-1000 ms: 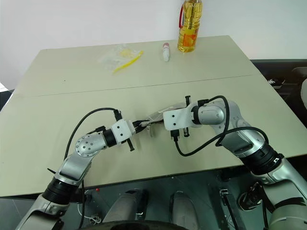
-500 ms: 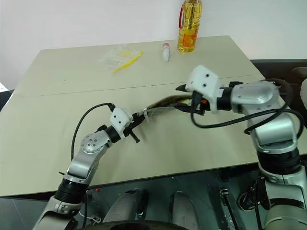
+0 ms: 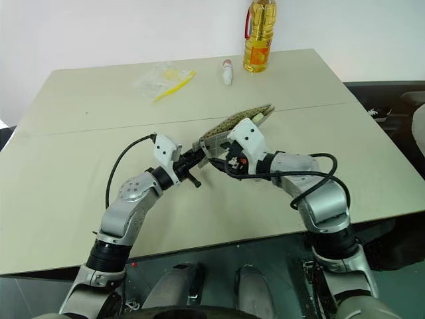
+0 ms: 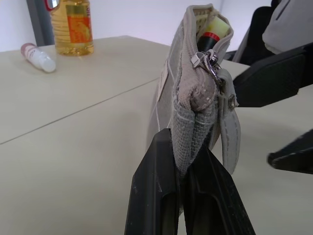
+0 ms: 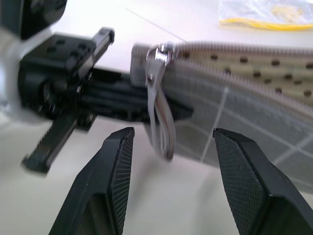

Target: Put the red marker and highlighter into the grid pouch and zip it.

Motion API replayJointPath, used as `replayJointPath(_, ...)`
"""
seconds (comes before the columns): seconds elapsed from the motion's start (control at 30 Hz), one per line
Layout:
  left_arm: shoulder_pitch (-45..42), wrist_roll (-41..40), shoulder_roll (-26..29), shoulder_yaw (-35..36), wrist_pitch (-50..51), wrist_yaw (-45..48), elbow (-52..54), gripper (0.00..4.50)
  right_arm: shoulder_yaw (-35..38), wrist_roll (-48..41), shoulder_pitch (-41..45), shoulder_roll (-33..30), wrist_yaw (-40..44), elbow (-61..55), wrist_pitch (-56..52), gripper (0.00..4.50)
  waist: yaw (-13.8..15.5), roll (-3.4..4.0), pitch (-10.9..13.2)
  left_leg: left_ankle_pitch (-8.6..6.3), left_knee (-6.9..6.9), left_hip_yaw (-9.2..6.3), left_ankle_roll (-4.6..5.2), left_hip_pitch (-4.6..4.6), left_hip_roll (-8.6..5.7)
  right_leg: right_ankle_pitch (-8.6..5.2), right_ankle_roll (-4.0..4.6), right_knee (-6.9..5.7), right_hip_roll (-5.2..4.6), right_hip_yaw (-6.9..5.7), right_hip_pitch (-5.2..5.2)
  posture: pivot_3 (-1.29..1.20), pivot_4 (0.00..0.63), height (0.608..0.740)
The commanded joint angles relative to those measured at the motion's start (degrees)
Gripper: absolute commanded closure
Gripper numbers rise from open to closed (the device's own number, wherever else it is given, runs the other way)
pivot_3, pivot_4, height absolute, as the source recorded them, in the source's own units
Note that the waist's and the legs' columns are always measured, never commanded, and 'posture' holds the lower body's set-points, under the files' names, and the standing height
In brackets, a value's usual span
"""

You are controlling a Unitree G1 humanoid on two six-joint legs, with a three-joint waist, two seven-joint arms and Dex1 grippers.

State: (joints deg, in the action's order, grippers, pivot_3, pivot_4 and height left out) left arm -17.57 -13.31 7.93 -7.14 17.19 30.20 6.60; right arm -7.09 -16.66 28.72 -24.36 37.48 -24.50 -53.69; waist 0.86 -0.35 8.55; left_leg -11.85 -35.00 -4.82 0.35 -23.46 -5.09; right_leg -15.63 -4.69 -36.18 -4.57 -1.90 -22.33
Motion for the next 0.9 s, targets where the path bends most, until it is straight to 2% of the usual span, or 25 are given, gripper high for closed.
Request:
replayJointPath(0.03, 0.07, -1.27, -0.55, 0.19, -0.33, -0.36, 2.53, 4.5, -0.36, -0.47, 1.4, 1.31, -1.81, 0.07, 0.97, 2.38, -0.03, 0.0, 0.0, 0.0, 0.0, 0.0, 0.0, 0.0, 0.0, 0.0, 0.0, 0.01, 0.0, 0.0, 0.0, 0.0, 0.15, 0.74)
replayJointPath(0.07, 0.22, -1.24, -0.6, 0.2, -0.3, -0.54, 2.61, 4.5, -0.24, -0.89, 1.65, 2.09, -2.19, 0.46, 0.94, 2.69, -0.04, 0.0, 0.0, 0.0, 0.01, 0.0, 0.0, 0.0, 0.0, 0.0, 0.0, 0.01, 0.0, 0.0, 0.0, 0.0, 0.15, 0.74)
replayJointPath(0.17, 0.87, -1.08, -0.59, 0.1, -0.42, -0.85, 2.88, 4.5, -0.26, -1.84, 1.86, 3.1, -2.7, 0.69, 0.86, 4.24, -0.09, 0.0, 0.0, 0.0, 0.03, 0.0, 0.0, 0.0, 0.0, 0.0, 0.0, 0.01, 0.0, 0.0, -0.01, 0.0, 0.15, 0.74)
replayJointPath(0.2, 1.1, -1.0, -0.55, 0.05, -0.44, -0.91, 3.01, 4.5, -0.25, -2.13, 1.72, 3.18, -2.69, 0.5, 0.82, 4.47, -0.1, 0.0, 0.0, 0.0, 0.04, 0.0, 0.0, 0.0, 0.01, 0.0, 0.0, 0.01, 0.0, 0.0, -0.02, 0.0, 0.15, 0.74)
replayJointPath(0.33, 1.67, -0.79, -0.1, 0.4, -0.66, -1.09, 3.16, 4.5, 1.39, -3.87, 1.18, 2.81, -2.86, -0.34, 0.43, 4.47, -0.1, 0.0, 0.0, 0.0, 0.05, 0.0, 0.0, 0.0, 0.01, 0.0, 0.0, 0.01, 0.0, 0.0, -0.02, 0.0, 0.15, 0.74)
replayJointPath(0.5, 1.77, -1.19, 1.58, 1.78, -0.83, -0.56, 2.65, 4.5, 5.95, -4.13, 1.92, -0.83, -3.43, 1.54, 1.54, 4.47, -0.02, 0.0, 0.0, 0.0, 0.03, 0.0, 0.0, 0.0, 0.0, 0.0, 0.01, 0.02, 0.0, 0.0, -0.01, 0.0, 0.15, 0.74)
replayJointPath(0.67, 3.16, 0.13, 7.2, 2.6, -3.58, 2.04, 1.89, 4.5, 8.98, 2.18, 2.52, -10.49, -6.11, 9.86, 6.46, 4.47, -0.13, 0.01, 0.0, -0.01, 0.06, 0.01, 0.0, 0.01, 0.0, -0.04, 0.07, 0.05, 0.0, 0.0, 0.0, 0.0, 0.15, 0.74)
replayJointPath(0.9, 6.9, 0.08, 12.67, 4.41, -5.75, 3.86, 2.12, 4.5, 10.89, 6.93, 5.17, -15.17, -9.43, 21.77, 13.36, 4.47, -0.53, 0.03, -0.01, 0.0, 0.31, 0.05, 0.0, 0.09, 0.05, -0.03, 0.1, 0.04, 0.01, 0.04, -0.09, 0.0, 0.15, 0.74)
